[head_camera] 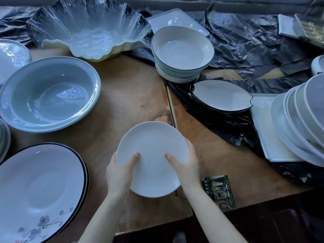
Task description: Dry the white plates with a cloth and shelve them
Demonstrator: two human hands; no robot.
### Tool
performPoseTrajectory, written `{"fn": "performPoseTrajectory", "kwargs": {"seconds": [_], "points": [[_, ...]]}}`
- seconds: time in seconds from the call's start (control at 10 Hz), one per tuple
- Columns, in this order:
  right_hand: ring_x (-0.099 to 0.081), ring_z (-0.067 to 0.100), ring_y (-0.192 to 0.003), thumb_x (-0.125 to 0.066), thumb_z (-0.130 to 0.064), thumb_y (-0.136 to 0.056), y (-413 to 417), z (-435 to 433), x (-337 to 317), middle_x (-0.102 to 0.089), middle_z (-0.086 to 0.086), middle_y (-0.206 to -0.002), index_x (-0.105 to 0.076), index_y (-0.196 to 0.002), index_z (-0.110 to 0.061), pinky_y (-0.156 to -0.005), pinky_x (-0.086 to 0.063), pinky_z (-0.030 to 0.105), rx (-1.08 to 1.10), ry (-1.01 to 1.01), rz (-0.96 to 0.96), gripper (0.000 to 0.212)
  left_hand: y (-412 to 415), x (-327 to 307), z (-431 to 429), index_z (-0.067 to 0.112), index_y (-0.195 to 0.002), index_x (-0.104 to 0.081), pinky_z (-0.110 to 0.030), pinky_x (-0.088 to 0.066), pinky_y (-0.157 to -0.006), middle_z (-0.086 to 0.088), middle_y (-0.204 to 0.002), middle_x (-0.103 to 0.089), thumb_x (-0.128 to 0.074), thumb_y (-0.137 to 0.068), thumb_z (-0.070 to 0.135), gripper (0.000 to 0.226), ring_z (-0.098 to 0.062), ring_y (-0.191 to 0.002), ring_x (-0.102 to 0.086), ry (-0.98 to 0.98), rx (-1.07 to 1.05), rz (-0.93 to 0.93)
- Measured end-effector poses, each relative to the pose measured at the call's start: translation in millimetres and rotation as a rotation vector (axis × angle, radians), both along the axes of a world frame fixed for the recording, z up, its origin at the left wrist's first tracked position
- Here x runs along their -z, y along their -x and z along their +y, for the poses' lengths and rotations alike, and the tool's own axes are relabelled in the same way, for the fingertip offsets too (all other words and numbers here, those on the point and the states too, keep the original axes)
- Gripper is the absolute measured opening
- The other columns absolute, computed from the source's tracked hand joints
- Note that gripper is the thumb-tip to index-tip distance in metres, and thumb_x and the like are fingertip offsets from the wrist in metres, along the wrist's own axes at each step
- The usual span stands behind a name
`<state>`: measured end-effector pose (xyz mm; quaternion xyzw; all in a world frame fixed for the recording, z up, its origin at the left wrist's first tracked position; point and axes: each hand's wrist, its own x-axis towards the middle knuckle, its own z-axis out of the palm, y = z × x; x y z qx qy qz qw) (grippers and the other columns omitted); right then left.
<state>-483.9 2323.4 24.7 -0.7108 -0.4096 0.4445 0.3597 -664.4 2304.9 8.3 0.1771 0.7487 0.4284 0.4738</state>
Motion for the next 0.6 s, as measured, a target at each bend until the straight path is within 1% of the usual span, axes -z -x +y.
{"fn": "performPoseTrajectory", "kwargs": {"seconds": [0.1, 0.2, 0.3, 0.4, 0.5, 0.6], "points": [[-0.055, 0.004, -0.113, -0.081, -0.040, -0.071, -1, 0, 1, -0.059, -0.023, -0.121, -0.044, -0.135, -0.044, -0.088, -0.052, 0.033, -0.005, 0.001, 0.005, 0.073, 1, -1, 0, 0.037, -0.114, -0.068, -0.047, -0.057, -0.089, 0.015, -0.103, -0.073, -0.077, -0.057, 0.059, 0.062, -0.016, -0.100, -0.069, 0.002, 0.015, 0.005], [-0.055, 0.004, -0.113, -0.081, -0.038, -0.073, -4, 1, -1, -0.059, -0.022, -0.122, -0.044, -0.136, -0.042, -0.087, -0.052, 0.033, -0.023, 0.015, 0.014, 0.074, 4, 0, 1, 0.036, -0.118, -0.066, -0.048, -0.057, -0.090, 0.013, -0.106, -0.072, -0.076, -0.055, 0.061, 0.069, -0.018, -0.102, -0.068, 0.005, 0.040, -0.005], [-0.056, 0.008, -0.111, -0.081, -0.033, -0.075, -5, 3, -5, -0.059, -0.019, -0.121, -0.044, -0.137, -0.039, -0.090, -0.053, 0.038, -0.053, 0.023, 0.007, 0.072, 7, -2, 4, 0.032, -0.121, -0.063, -0.043, -0.056, -0.084, 0.013, -0.107, -0.070, -0.076, -0.056, 0.058, 0.071, -0.017, -0.100, -0.067, 0.004, 0.076, 0.002], [-0.058, 0.013, -0.109, -0.081, -0.029, -0.076, -8, 7, -11, -0.060, -0.014, -0.118, -0.046, -0.135, -0.033, -0.084, -0.053, 0.035, -0.100, 0.037, -0.040, 0.069, 11, -6, 6, 0.028, -0.121, -0.062, -0.041, -0.055, -0.082, 0.011, -0.106, -0.068, -0.078, -0.061, 0.054, 0.067, -0.017, -0.099, -0.066, 0.015, 0.131, 0.034], [-0.058, 0.016, -0.106, -0.081, -0.027, -0.072, -11, 17, -22, -0.060, -0.009, -0.116, -0.048, -0.132, -0.028, -0.081, -0.049, 0.031, -0.196, 0.058, -0.146, 0.068, 18, -10, 11, 0.027, -0.126, -0.058, -0.040, -0.053, -0.085, 0.008, -0.114, -0.066, -0.085, -0.070, 0.039, 0.064, -0.019, -0.104, -0.063, -0.013, 0.192, 0.084], [-0.050, 0.017, -0.118, -0.078, -0.025, -0.074, -11, 35, -39, -0.053, -0.002, -0.130, -0.044, -0.139, -0.022, -0.085, -0.037, 0.024, -0.311, 0.019, -0.265, 0.074, 23, -25, 26, 0.025, -0.140, -0.051, -0.040, -0.050, -0.096, 0.001, -0.135, -0.060, -0.085, -0.076, 0.031, 0.073, -0.022, -0.119, -0.058, -0.050, 0.283, 0.200]]}}
